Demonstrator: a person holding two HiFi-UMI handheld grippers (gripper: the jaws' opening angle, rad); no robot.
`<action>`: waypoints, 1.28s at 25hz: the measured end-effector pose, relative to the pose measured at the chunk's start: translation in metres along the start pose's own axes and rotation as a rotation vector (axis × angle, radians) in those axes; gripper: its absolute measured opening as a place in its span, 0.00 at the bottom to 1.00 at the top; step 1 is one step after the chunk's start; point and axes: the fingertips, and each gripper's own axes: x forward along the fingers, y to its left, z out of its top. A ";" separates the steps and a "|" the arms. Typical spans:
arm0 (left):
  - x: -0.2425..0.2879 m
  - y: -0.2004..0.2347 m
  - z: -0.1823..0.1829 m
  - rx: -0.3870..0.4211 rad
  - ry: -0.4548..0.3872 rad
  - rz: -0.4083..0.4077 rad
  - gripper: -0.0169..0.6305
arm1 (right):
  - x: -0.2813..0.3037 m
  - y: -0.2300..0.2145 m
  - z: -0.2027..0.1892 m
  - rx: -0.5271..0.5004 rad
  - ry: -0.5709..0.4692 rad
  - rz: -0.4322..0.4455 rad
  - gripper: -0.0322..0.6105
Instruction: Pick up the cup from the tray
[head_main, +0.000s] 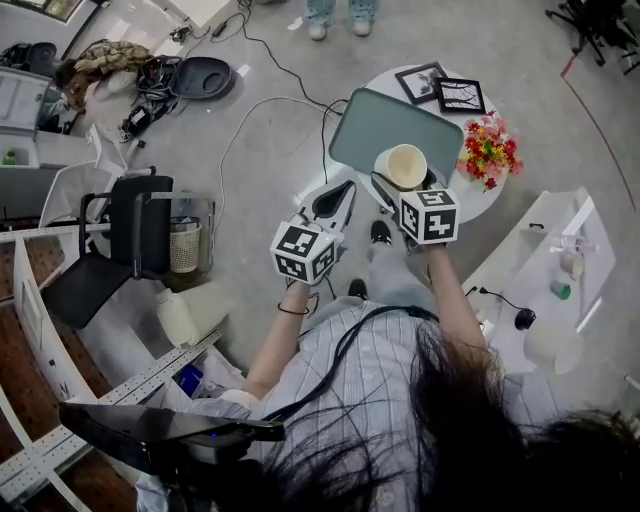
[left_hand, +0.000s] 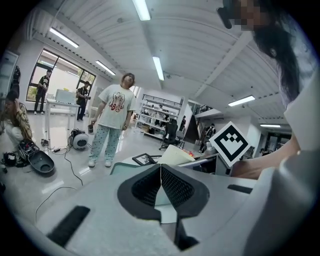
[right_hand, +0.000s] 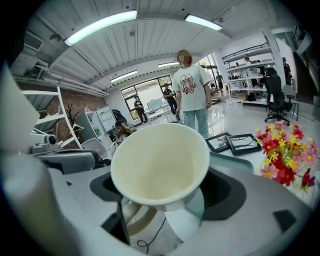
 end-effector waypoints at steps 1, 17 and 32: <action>-0.005 -0.002 0.000 0.000 -0.007 -0.001 0.05 | -0.006 0.005 0.000 0.000 -0.005 0.001 0.70; -0.106 -0.041 -0.036 -0.017 -0.083 -0.030 0.05 | -0.084 0.099 -0.037 -0.028 -0.061 0.015 0.70; -0.150 -0.081 -0.069 -0.059 -0.077 -0.058 0.05 | -0.136 0.126 -0.079 -0.029 -0.035 -0.005 0.70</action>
